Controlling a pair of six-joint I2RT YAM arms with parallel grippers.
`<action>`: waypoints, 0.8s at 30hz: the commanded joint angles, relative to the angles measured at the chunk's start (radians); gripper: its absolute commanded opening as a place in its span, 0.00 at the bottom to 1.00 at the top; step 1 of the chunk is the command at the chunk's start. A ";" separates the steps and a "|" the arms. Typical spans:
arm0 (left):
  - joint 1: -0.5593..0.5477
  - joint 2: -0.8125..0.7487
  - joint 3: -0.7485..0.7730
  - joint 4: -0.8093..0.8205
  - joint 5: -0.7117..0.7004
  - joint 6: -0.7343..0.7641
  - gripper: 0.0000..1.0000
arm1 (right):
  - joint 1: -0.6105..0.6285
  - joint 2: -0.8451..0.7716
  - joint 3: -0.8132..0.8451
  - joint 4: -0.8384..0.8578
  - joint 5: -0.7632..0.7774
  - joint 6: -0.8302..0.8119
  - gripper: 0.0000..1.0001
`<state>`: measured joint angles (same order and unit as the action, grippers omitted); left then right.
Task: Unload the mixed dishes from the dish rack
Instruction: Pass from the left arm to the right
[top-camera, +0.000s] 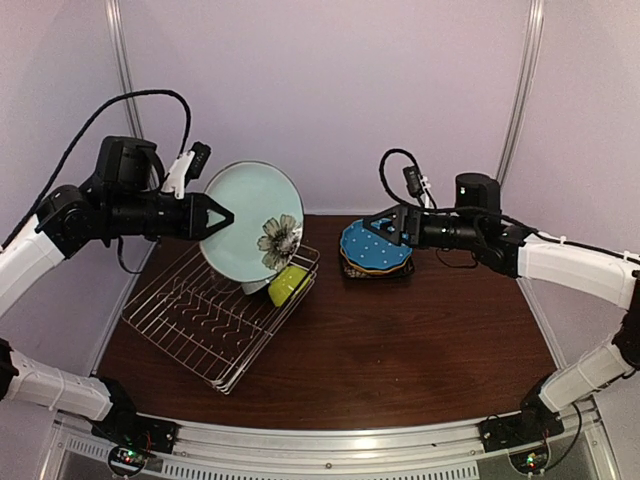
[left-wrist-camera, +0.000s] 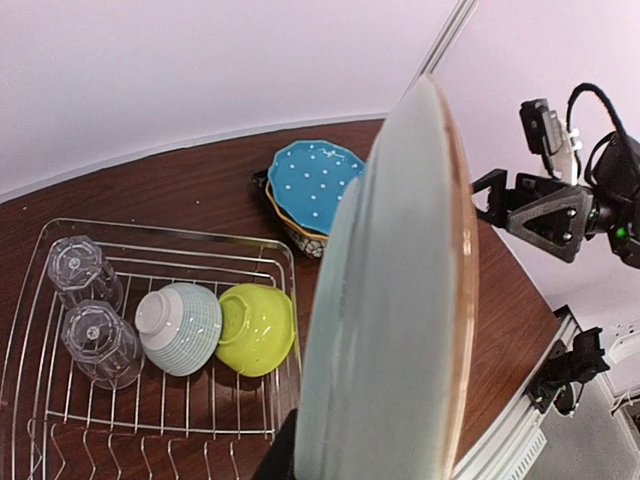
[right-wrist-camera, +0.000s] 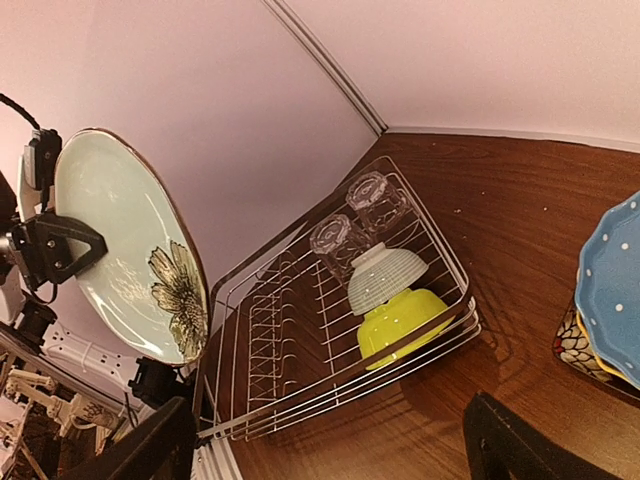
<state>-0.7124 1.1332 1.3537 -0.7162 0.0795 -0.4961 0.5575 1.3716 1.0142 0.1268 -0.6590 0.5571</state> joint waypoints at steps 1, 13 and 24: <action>0.005 -0.016 -0.018 0.307 0.093 -0.042 0.00 | 0.056 0.038 0.005 0.102 -0.009 0.052 0.92; 0.005 0.010 -0.076 0.413 0.194 -0.090 0.00 | 0.151 0.113 0.022 0.296 -0.074 0.150 0.77; 0.005 0.011 -0.129 0.517 0.286 -0.121 0.00 | 0.201 0.166 0.072 0.341 -0.106 0.184 0.54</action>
<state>-0.7124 1.1576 1.2152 -0.4324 0.2977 -0.5903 0.7448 1.5280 1.0603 0.4107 -0.7338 0.7170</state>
